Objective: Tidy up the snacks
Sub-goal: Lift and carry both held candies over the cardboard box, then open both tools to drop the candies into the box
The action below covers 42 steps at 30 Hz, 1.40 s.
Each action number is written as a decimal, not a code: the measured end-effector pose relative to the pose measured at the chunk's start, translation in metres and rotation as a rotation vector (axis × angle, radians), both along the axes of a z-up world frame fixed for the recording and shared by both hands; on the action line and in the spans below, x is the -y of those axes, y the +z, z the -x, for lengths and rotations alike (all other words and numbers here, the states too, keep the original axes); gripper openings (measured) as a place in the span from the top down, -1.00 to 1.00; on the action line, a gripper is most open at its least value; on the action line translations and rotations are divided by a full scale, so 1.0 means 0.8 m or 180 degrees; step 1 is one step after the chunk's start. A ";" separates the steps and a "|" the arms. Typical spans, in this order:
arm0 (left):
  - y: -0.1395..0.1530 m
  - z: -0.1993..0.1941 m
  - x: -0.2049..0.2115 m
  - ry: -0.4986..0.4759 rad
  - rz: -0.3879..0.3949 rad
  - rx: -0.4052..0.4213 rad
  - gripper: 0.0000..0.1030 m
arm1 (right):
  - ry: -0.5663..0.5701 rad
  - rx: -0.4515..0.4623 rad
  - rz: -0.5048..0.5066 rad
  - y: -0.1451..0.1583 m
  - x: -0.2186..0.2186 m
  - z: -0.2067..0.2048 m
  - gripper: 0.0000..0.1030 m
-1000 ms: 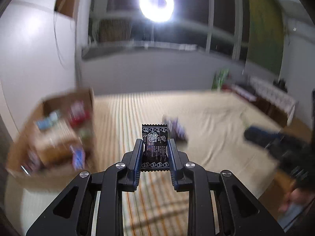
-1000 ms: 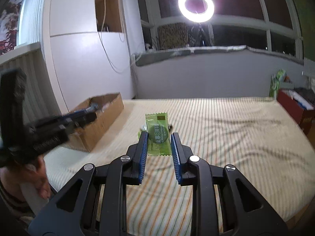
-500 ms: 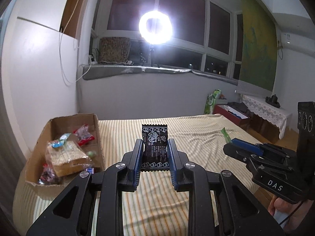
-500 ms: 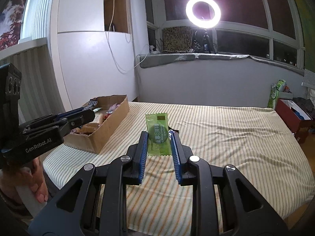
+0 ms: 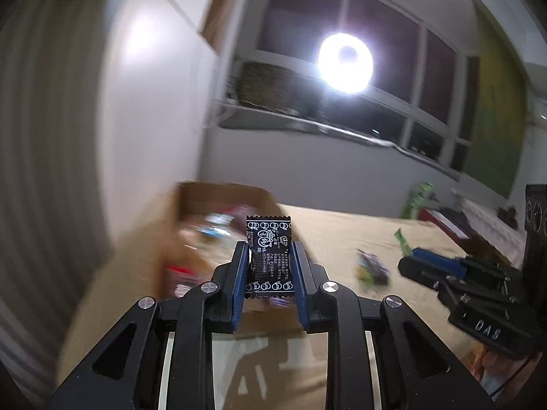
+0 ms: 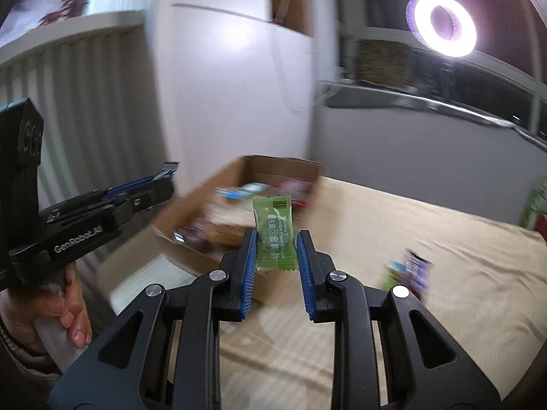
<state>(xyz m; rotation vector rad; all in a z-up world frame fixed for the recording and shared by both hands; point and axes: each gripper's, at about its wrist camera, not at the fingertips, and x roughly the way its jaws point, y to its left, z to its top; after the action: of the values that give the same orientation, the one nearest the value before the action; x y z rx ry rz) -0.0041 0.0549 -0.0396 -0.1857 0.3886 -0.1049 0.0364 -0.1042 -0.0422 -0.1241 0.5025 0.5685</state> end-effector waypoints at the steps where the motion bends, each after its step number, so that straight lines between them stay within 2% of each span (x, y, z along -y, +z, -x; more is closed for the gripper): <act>1: 0.003 0.002 -0.013 0.0091 -0.0019 0.0022 0.56 | 0.0083 0.0014 -0.0010 0.000 -0.014 -0.004 0.53; 6: 0.011 -0.001 -0.037 0.0265 -0.0063 0.0036 0.56 | 0.0198 -0.0002 -0.0062 -0.003 -0.038 -0.024 0.53; 12: 0.002 -0.020 -0.027 0.0207 -0.0094 -0.0021 0.56 | 0.0226 -0.0031 -0.0038 -0.011 -0.047 -0.048 0.52; 15: -0.009 -0.038 -0.029 0.0204 -0.0096 -0.0099 0.56 | 0.0265 -0.0146 0.0010 -0.027 -0.057 -0.066 0.52; 16: -0.014 -0.044 -0.029 0.0201 -0.0106 -0.0142 0.56 | 0.0286 -0.0264 0.0070 -0.037 -0.061 -0.076 0.49; 18: -0.025 -0.056 -0.027 0.0183 -0.0177 -0.0279 0.55 | 0.0261 -0.0399 0.0213 -0.059 -0.070 -0.083 0.17; 19: -0.033 -0.063 -0.026 0.0189 -0.0239 -0.0389 0.54 | 0.0227 -0.0397 0.0234 -0.064 -0.071 -0.081 0.13; 20: -0.037 -0.065 -0.027 0.0213 -0.0266 -0.0436 0.32 | 0.0196 -0.0407 0.0231 -0.070 -0.069 -0.080 0.11; 21: -0.043 -0.067 -0.028 0.0282 -0.0297 -0.0491 0.21 | 0.0188 -0.0435 0.0201 -0.073 -0.068 -0.078 0.11; 22: -0.046 -0.065 -0.031 0.0338 -0.0296 -0.0504 -0.03 | 0.0182 -0.0439 0.0183 -0.076 -0.067 -0.075 0.10; 23: -0.050 -0.061 -0.035 0.0334 -0.0248 -0.0481 -0.09 | 0.0168 -0.0407 0.0190 -0.077 -0.068 -0.069 0.10; 26: -0.054 -0.054 -0.037 0.0261 -0.0266 -0.0415 -0.11 | 0.0113 -0.0310 0.0245 -0.077 -0.074 -0.057 0.10; 37: -0.056 -0.060 -0.054 0.0267 -0.0243 -0.0374 -0.11 | 0.0156 -0.0360 0.0236 -0.073 -0.092 -0.041 0.08; 39: -0.055 -0.061 -0.052 0.0264 -0.0272 -0.0380 -0.11 | 0.0100 -0.0315 0.0198 -0.067 -0.084 -0.038 0.01; 41: -0.050 -0.059 -0.052 0.0282 -0.0267 -0.0384 -0.18 | 0.0035 -0.0214 0.0130 -0.057 -0.073 -0.030 -0.31; 42: -0.044 -0.055 -0.052 0.0345 -0.0265 -0.0333 -0.28 | -0.0015 -0.0152 0.0104 -0.052 -0.067 -0.027 -0.36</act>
<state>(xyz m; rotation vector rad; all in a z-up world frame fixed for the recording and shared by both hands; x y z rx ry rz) 0.0397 0.0963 -0.0750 -0.1299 0.4854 0.0278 0.0576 -0.0510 -0.0838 -0.1406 0.5585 0.5597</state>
